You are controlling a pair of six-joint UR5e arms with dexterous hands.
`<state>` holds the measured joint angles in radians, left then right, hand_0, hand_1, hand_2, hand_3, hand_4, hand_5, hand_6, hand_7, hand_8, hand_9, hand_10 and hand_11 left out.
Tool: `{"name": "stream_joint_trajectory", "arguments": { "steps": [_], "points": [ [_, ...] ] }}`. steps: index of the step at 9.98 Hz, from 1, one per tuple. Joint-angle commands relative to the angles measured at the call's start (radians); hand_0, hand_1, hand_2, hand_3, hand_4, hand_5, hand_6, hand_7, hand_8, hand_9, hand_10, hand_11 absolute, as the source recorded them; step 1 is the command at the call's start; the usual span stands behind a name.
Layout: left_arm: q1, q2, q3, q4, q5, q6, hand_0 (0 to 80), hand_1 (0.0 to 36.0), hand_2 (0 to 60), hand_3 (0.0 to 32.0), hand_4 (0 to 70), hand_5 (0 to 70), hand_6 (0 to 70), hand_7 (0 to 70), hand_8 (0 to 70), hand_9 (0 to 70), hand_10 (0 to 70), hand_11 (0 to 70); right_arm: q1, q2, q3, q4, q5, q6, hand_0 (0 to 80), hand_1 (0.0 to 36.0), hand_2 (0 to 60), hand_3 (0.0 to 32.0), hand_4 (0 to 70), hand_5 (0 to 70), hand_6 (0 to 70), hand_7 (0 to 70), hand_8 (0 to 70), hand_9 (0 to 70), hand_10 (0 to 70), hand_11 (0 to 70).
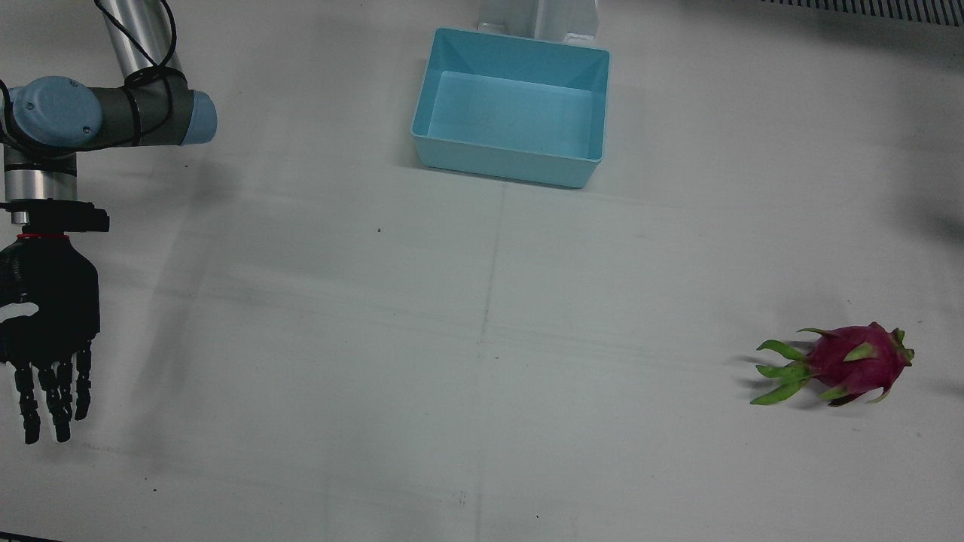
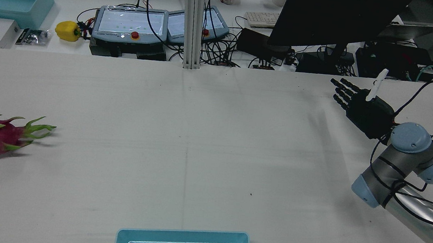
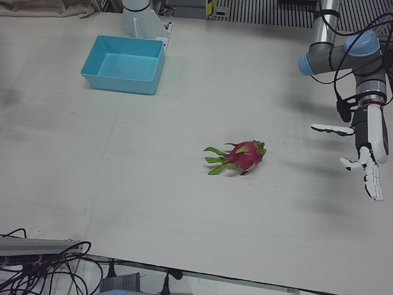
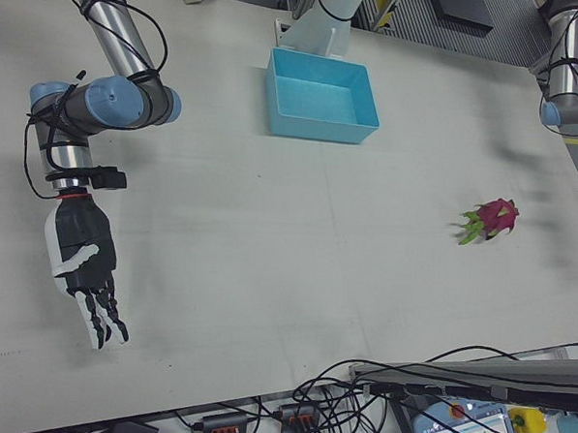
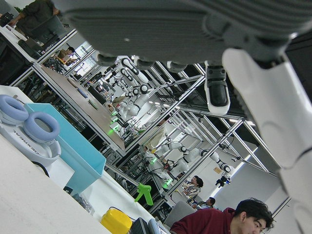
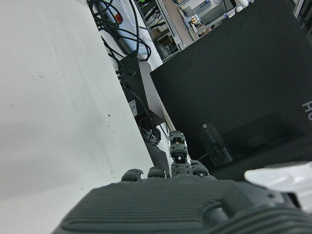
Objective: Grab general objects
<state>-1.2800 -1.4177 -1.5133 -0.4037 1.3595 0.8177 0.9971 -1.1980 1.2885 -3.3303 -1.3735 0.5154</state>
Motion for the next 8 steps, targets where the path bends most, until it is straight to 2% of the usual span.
{"name": "stream_joint_trajectory", "arguments": {
  "steps": [1,2,3,4,5,6,7,8],
  "points": [
    [0.002,0.002,0.002,-0.021,0.001,0.001,51.0,20.6,21.6,32.0,0.0,0.0,0.0,0.0,0.0,0.0,0.0,0.0,0.000,0.000,0.000,0.000,0.001,0.000,0.0,0.0,0.0,0.0,0.0,0.0,0.0,0.0,0.0,0.0,0.0,0.0],
    [0.002,0.003,0.002,-0.021,0.003,0.000,50.9,16.9,6.7,7.4,0.8,0.0,0.0,0.0,0.0,0.0,0.0,0.0,0.000,0.000,0.000,0.000,-0.001,0.000,0.0,0.0,0.0,0.0,0.0,0.0,0.0,0.0,0.0,0.0,0.0,0.0],
    [0.004,0.002,0.001,-0.032,0.009,0.003,48.0,16.4,21.7,32.0,0.0,0.0,0.0,0.0,0.0,0.0,0.0,0.0,0.000,0.000,0.000,0.000,0.001,0.000,0.0,0.0,0.0,0.0,0.0,0.0,0.0,0.0,0.0,0.0,0.0,0.0],
    [0.002,0.002,0.002,-0.033,0.007,0.001,48.1,13.0,8.6,32.0,0.0,0.0,0.0,0.0,0.0,0.0,0.0,0.0,0.000,0.000,0.000,0.000,0.001,0.000,0.0,0.0,0.0,0.0,0.0,0.0,0.0,0.0,0.0,0.0,0.0,0.0],
    [0.002,0.002,0.004,-0.027,0.004,0.001,51.5,14.5,0.6,6.8,2.5,0.0,0.0,0.0,0.0,0.0,0.0,0.0,0.000,0.000,0.000,0.000,0.001,0.000,0.0,0.0,0.0,0.0,0.0,0.0,0.0,0.0,0.0,0.0,0.0,0.0],
    [0.004,0.002,0.001,-0.036,0.010,0.003,48.9,14.0,9.7,32.0,1.2,0.0,0.0,0.0,0.0,0.0,0.0,0.0,0.000,0.000,0.000,0.000,-0.001,0.000,0.0,0.0,0.0,0.0,0.0,0.0,0.0,0.0,0.0,0.0,0.0,0.0],
    [0.004,0.002,0.002,-0.037,0.012,0.003,46.6,8.0,2.3,32.0,8.9,0.0,0.0,0.0,0.0,0.0,0.0,0.0,0.000,0.000,0.000,0.000,0.001,0.000,0.0,0.0,0.0,0.0,0.0,0.0,0.0,0.0,0.0,0.0,0.0,0.0],
    [0.005,0.002,0.002,-0.038,0.012,0.003,49.9,12.7,2.0,10.0,14.6,0.0,0.0,0.0,0.0,0.0,0.0,0.0,0.000,0.000,0.000,0.000,0.001,0.000,0.0,0.0,0.0,0.0,0.0,0.0,0.0,0.0,0.0,0.0,0.0,0.0]
  ]
}}
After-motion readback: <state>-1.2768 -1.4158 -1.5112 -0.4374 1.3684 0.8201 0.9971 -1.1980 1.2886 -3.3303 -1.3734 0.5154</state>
